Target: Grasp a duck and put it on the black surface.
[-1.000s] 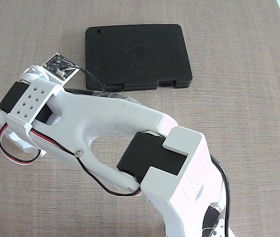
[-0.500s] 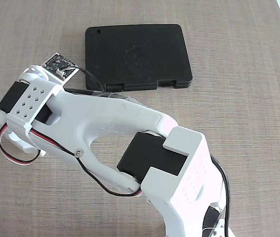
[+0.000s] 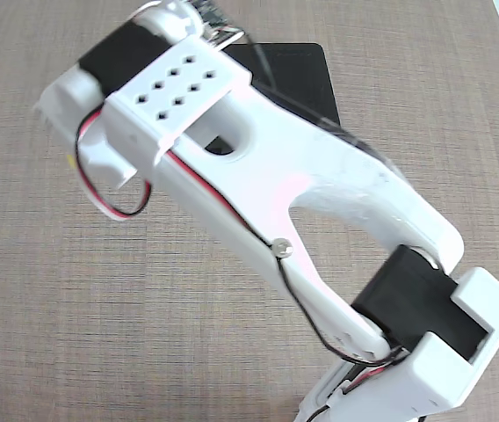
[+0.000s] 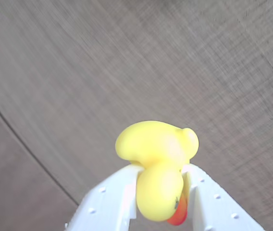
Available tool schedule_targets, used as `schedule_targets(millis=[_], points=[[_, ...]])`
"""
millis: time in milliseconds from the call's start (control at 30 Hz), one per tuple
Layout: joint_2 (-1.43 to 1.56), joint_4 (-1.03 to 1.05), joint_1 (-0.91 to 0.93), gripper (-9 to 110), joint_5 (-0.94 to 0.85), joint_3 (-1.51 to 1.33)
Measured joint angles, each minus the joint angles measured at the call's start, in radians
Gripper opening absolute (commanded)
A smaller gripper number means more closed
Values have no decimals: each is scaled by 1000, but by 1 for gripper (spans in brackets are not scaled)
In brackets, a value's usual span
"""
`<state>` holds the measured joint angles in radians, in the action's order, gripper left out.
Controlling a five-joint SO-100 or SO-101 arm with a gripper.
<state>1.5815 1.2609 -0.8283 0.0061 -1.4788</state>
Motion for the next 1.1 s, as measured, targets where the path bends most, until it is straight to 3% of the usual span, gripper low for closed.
schedule_targets(millis=[400, 767, 1100], points=[[8, -12, 453, 3, 0, 0], [-295, -173, 482, 3, 0, 0], [-385, -298, 489, 3, 8, 0]])
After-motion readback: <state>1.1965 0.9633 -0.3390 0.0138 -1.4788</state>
